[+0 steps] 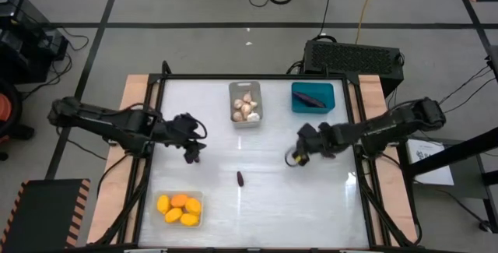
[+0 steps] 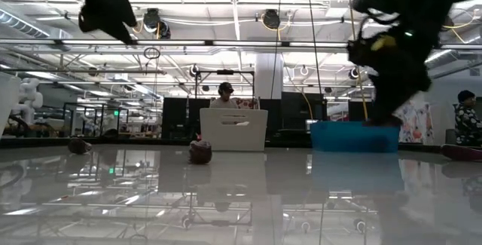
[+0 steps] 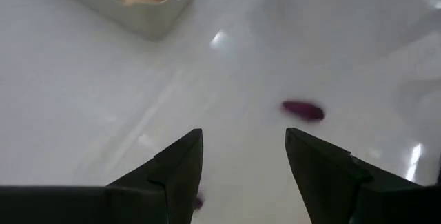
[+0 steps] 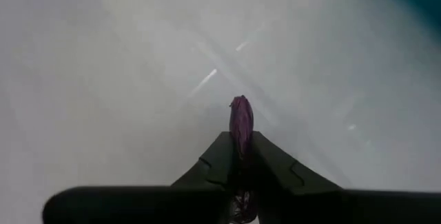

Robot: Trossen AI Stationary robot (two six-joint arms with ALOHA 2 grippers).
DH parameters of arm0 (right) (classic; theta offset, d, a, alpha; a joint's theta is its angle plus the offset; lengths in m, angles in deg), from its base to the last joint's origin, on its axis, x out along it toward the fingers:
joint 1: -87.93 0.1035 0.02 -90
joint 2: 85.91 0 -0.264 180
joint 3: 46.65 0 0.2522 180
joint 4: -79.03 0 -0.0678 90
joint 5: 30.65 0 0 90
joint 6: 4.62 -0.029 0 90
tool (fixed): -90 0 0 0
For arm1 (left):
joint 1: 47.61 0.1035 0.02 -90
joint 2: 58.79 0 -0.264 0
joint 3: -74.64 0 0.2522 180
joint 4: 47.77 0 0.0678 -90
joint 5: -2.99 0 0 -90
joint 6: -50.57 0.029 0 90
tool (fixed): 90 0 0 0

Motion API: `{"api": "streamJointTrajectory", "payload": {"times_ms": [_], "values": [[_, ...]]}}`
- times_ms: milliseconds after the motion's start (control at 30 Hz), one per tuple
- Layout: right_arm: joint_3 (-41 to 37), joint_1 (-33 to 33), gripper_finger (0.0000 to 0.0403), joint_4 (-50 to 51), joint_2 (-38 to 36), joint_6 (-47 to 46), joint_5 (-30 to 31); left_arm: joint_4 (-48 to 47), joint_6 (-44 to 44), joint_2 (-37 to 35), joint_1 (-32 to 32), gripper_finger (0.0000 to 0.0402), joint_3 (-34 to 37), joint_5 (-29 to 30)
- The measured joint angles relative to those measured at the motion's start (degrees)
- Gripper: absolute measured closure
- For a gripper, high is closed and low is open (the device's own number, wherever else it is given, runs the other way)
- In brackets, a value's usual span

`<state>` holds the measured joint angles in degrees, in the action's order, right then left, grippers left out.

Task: Sort produce into baskets
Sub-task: Put the egg plant into the blue bin

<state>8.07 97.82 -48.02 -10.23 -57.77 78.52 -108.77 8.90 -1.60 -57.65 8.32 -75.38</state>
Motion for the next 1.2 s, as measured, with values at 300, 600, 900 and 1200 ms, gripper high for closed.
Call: {"api": "streamJointTrajectory", "payload": {"times_ms": [300, 600, 900, 1200], "values": [[15.52, -17.73, 0.0385, 9.43, 0.0, 13.41, 0.42, 34.17, -4.39, 1.35, -1.08, 0.0187, 20.25, -2.33], [21.16, -32.21, 0.0372, 13.44, 0.39, 27.13, 4.72, 54.04, -14.9, 6.52, -7.14, 0.0187, 25.62, 2.59], [20.2, -41.28, 0.0314, 12.06, 4.12, 38.32, 1.51, 68.18, -17.64, 10.4, -12.37, 0.0187, 25.55, 12.58], [20.2, -43.23, 0.0226, 11.28, 3.73, 38.96, -5.5, 69.32, -20.96, 10.73, -14.17, 0.0187, 25.25, 15.36]]}}
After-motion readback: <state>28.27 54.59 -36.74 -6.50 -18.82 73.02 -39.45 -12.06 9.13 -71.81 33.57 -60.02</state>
